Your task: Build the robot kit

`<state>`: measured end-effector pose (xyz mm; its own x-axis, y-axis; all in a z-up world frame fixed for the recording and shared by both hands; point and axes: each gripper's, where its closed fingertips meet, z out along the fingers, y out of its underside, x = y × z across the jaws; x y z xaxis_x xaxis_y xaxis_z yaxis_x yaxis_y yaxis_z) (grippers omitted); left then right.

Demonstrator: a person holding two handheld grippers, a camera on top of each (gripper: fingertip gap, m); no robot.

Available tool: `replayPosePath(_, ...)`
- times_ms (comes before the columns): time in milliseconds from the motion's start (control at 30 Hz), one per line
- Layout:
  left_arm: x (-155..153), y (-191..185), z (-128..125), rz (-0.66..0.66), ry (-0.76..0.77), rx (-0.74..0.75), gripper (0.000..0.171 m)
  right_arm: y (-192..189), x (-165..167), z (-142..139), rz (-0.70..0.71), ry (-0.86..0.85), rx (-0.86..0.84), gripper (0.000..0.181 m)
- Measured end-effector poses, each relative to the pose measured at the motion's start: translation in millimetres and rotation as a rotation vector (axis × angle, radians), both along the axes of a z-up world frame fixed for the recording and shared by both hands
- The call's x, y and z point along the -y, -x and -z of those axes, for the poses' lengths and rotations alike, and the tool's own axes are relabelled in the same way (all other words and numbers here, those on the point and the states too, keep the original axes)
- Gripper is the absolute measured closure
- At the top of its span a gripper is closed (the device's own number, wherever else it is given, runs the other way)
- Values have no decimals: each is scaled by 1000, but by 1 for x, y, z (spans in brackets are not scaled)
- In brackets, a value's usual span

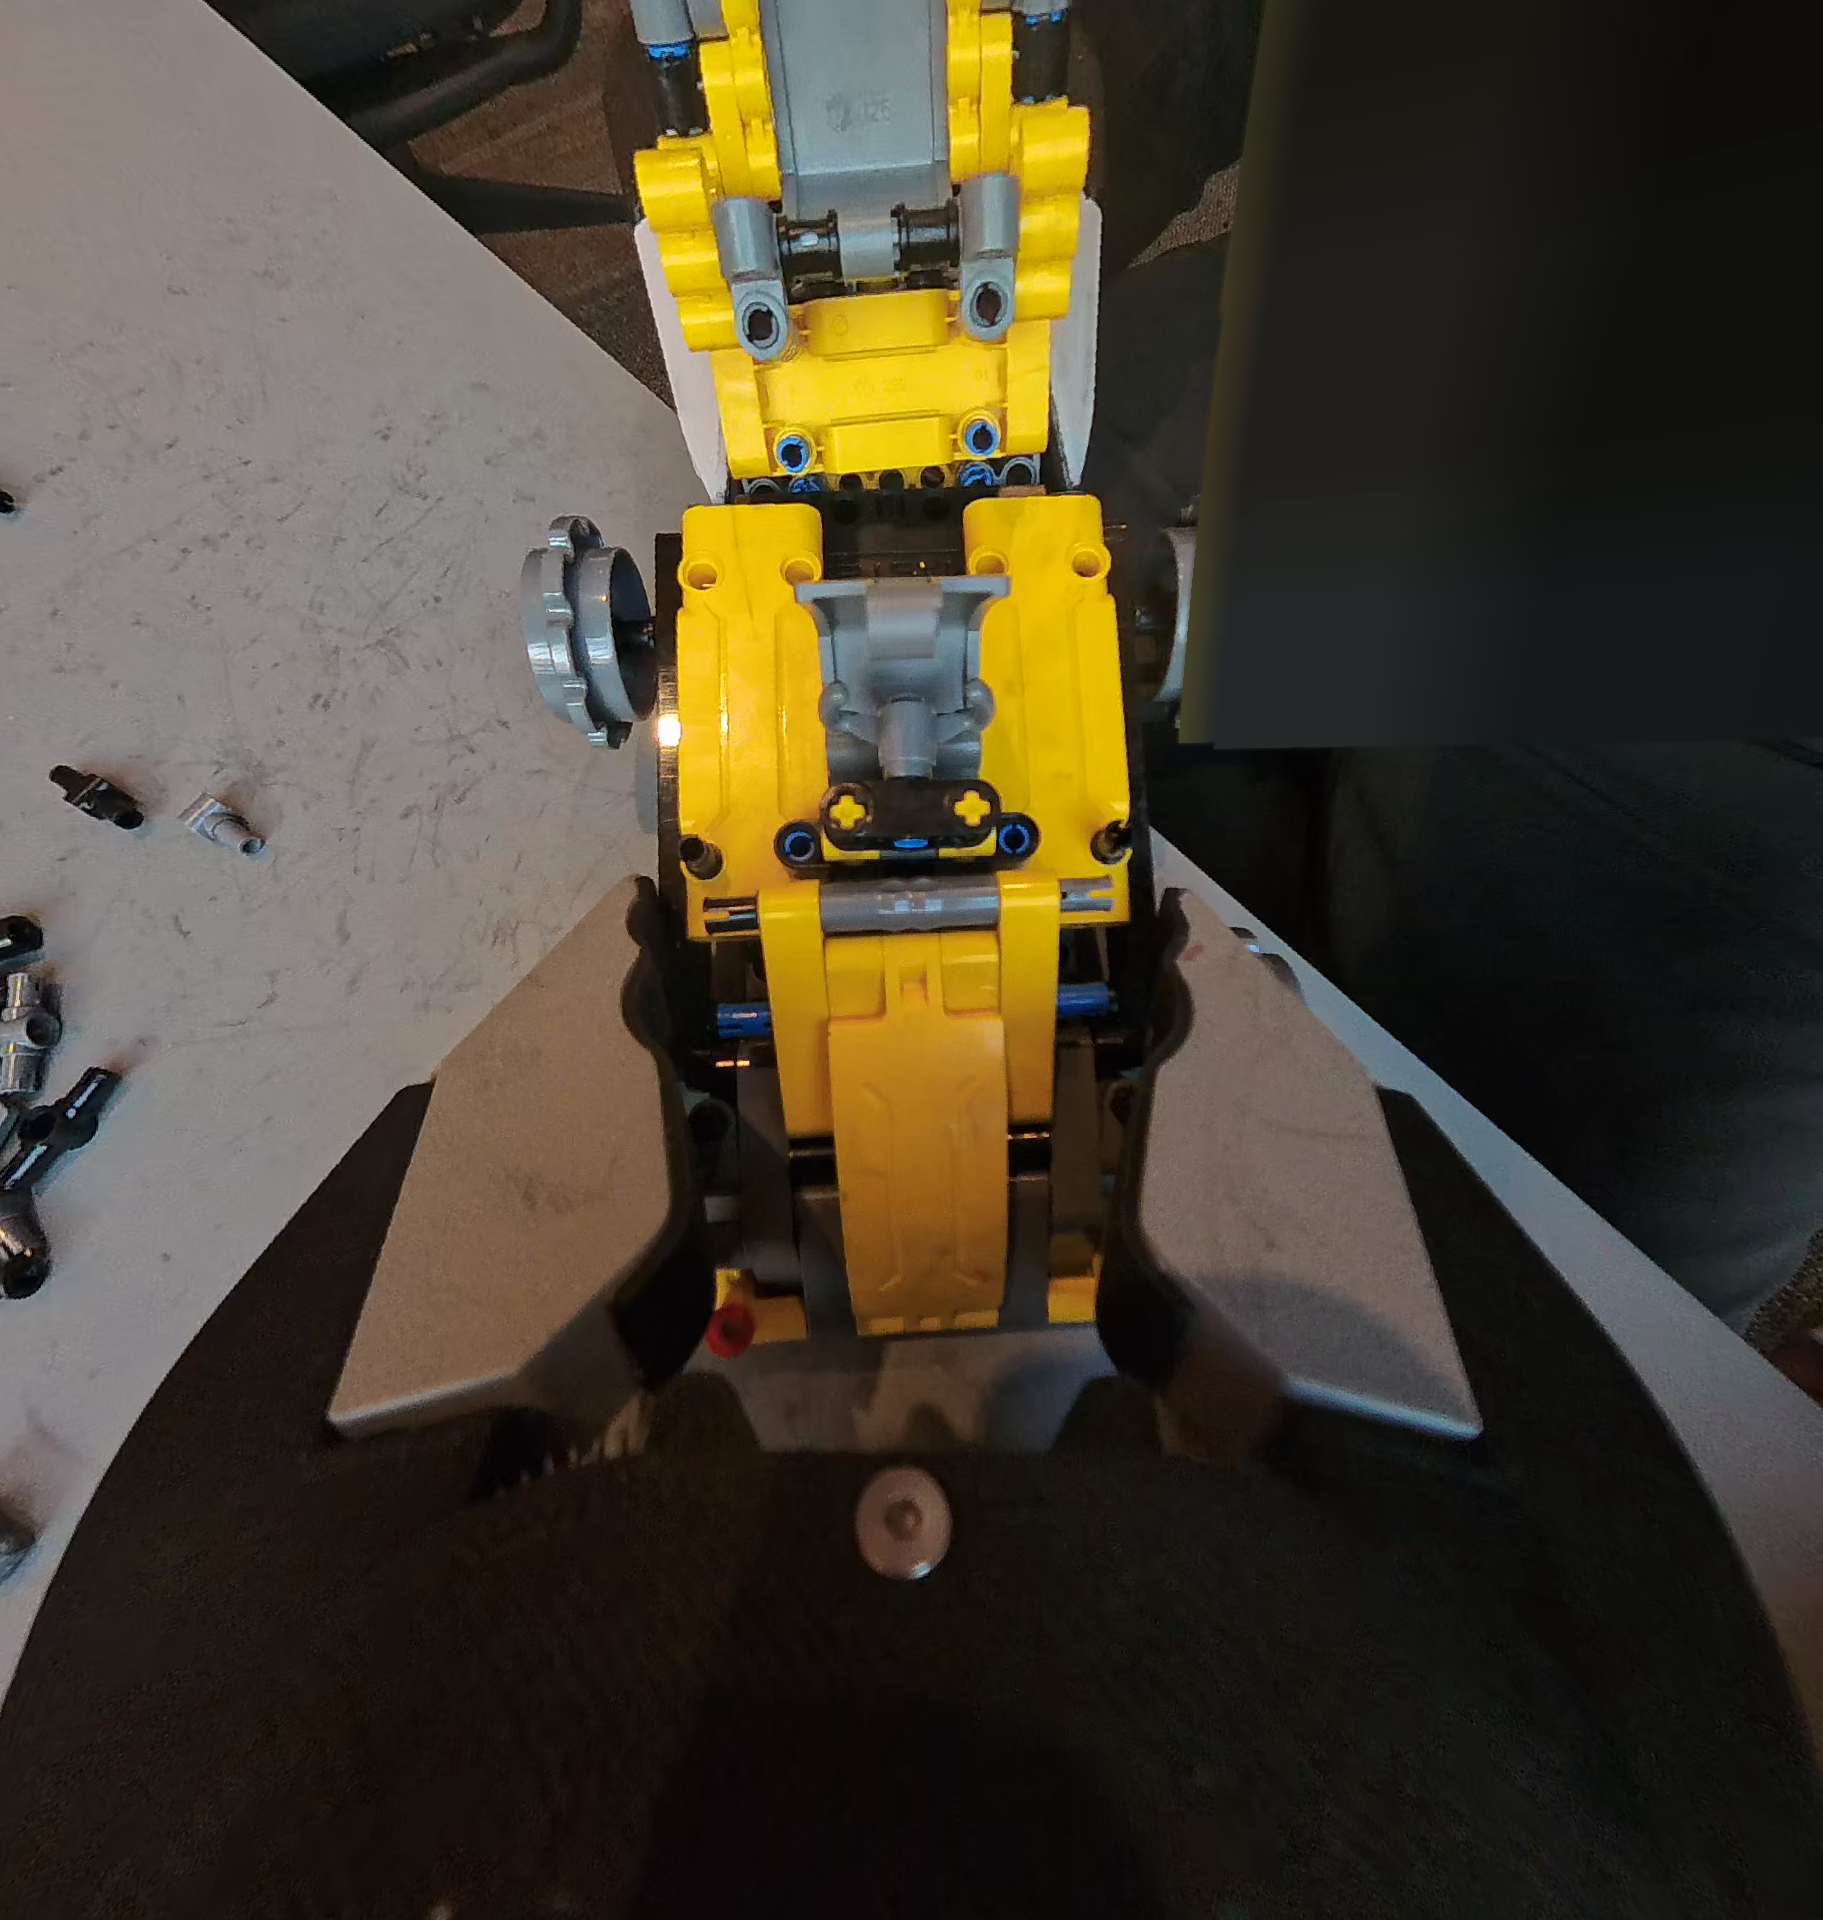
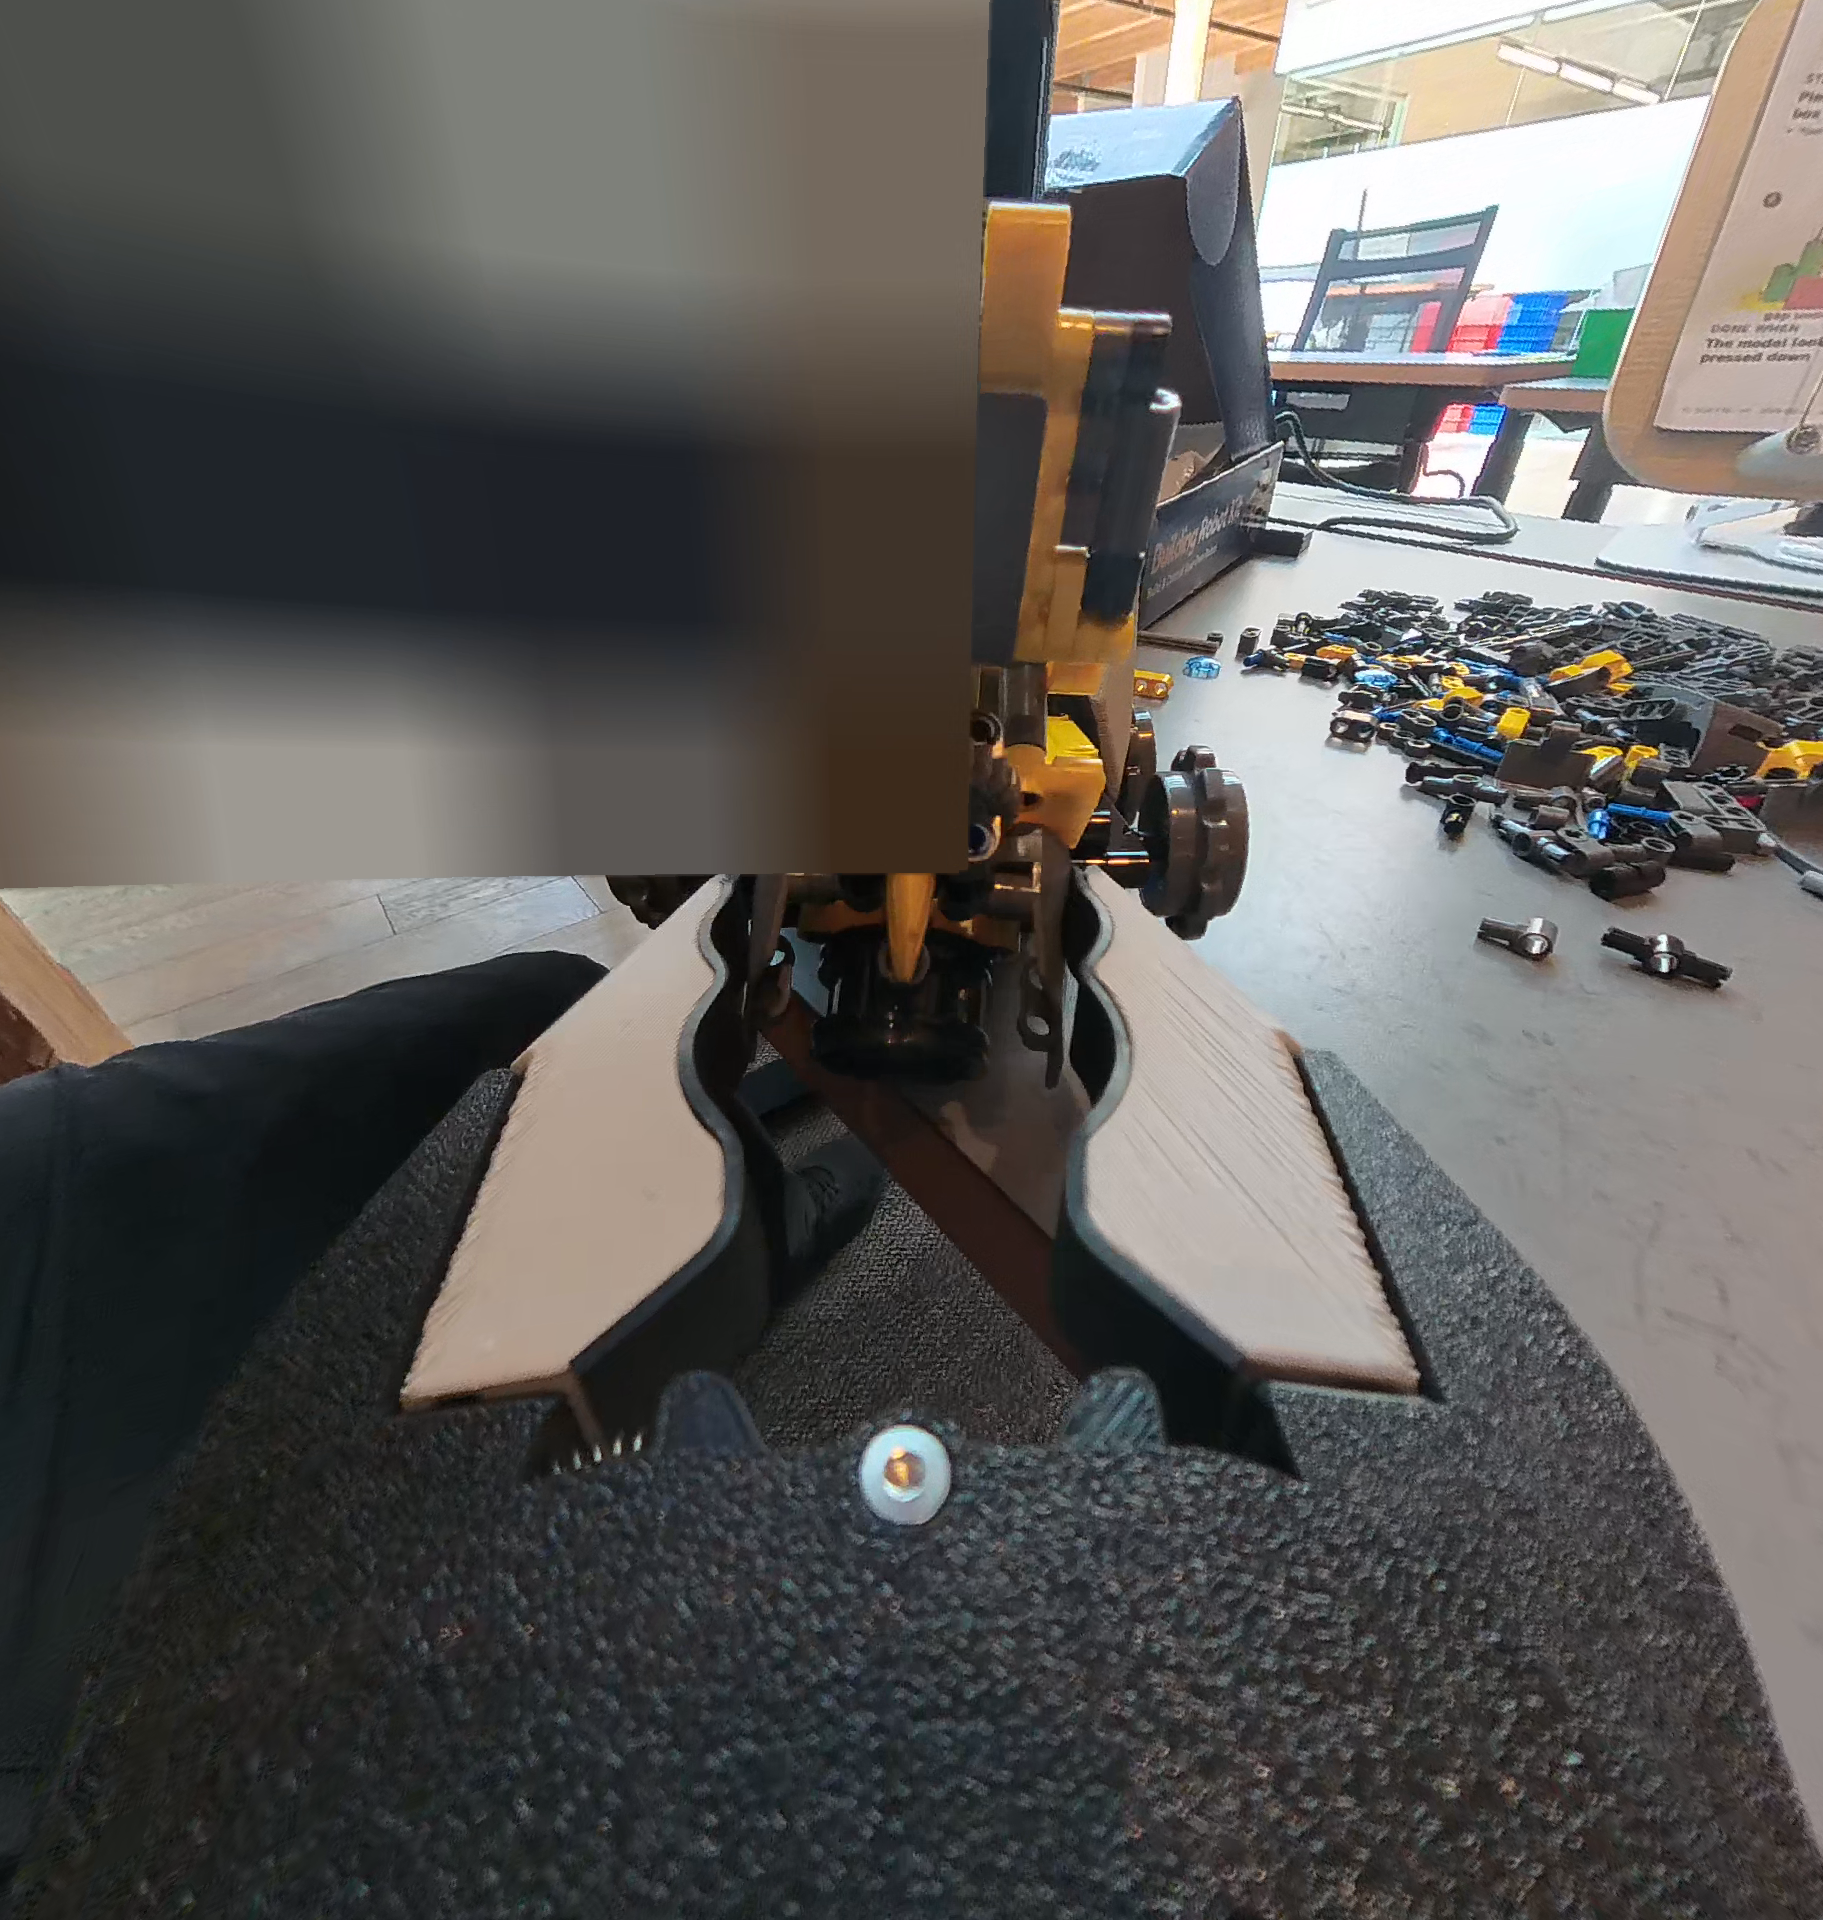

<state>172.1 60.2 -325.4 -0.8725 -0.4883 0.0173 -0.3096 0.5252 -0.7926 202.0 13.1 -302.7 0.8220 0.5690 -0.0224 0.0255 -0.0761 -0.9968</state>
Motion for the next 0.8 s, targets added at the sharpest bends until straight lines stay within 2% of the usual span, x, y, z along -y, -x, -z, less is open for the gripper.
replayPosePath(167,1,0,1,-3,-12,-7,80,0,-2,7,22,17,106,122)
replayPosePath(367,1,-1,0,-7,-9,-7,80,-1,-2,7,13,59,81,121)
replayPosePath(667,2,-2,1,-14,-15,-11,80,-6,1,14,-4,257,238,122)
replayPosePath(800,2,-2,1,-15,-15,-12,81,-9,6,16,-14,386,367,122)
